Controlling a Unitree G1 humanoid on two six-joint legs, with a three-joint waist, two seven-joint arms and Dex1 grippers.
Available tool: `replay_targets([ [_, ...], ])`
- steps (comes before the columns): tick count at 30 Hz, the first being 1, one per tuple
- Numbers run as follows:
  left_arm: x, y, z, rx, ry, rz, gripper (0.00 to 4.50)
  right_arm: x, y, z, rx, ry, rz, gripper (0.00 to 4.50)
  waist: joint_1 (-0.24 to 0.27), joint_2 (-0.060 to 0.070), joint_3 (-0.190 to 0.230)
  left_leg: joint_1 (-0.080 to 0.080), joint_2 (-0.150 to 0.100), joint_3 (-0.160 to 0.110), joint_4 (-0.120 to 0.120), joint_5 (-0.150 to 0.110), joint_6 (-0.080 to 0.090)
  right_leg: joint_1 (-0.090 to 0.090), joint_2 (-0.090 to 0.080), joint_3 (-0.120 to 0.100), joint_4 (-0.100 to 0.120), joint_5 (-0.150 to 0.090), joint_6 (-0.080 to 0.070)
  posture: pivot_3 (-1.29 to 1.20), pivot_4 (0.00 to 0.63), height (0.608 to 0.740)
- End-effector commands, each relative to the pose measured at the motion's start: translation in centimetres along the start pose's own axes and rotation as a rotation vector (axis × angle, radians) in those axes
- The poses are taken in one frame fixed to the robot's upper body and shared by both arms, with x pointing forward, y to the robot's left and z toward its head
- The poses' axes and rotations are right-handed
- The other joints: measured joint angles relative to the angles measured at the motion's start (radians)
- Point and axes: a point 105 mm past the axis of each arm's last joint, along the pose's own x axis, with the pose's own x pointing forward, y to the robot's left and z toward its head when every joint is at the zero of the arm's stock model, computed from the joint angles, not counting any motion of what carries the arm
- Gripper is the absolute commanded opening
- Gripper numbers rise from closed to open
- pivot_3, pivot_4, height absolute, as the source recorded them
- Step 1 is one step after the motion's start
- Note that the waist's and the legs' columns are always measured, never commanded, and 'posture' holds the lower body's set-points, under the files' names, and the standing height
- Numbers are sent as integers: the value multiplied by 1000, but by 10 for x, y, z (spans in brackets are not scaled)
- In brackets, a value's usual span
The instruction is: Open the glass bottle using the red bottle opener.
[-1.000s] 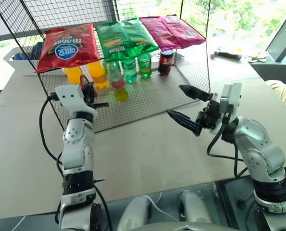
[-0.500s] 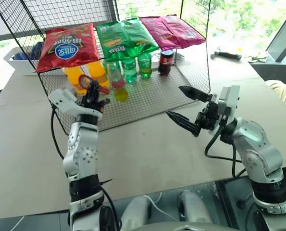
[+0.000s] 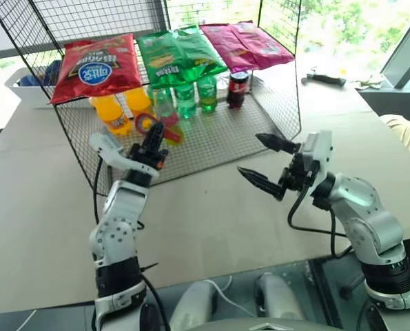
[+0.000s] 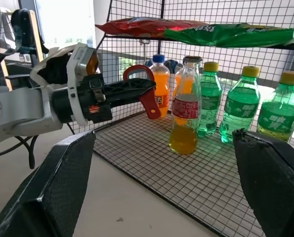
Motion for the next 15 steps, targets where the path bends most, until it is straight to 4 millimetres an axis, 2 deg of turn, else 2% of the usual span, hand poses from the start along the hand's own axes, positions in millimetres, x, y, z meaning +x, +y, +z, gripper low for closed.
replay_targets([
  [1,-1,-20,-9,-39,73,-118,44,1,-7,-5,60,60,-71,4500,0,0,0,0,0,0,0,0,0,0,0,0,0,0,0,0,150,740],
  [5,-8,-38,-33,-139,205,-227,44,1,-10,-16,209,174,-139,4500,2,0,0,0,0,0,0,0,0,0,-1,0,0,0,0,0,150,740],
  [7,-9,-57,-54,-239,325,-334,44,5,3,-26,408,227,-54,4500,3,0,0,0,0,0,0,0,0,0,-1,1,0,0,0,0,150,740],
  [9,-10,-66,-68,-277,416,-393,44,7,19,-30,526,293,74,4500,2,0,0,0,0,0,0,0,0,0,-1,0,0,0,0,0,150,740],
  [11,-10,-73,-71,-307,461,-445,44,9,31,-28,590,326,167,4500,0,1,1,0,-1,0,0,0,0,0,-1,0,0,0,0,0,150,740],
  [15,-13,-82,-77,-353,533,-525,44,19,33,-21,682,310,206,4500,-5,1,1,0,-1,0,0,0,1,0,1,0,0,0,0,0,150,740],
])
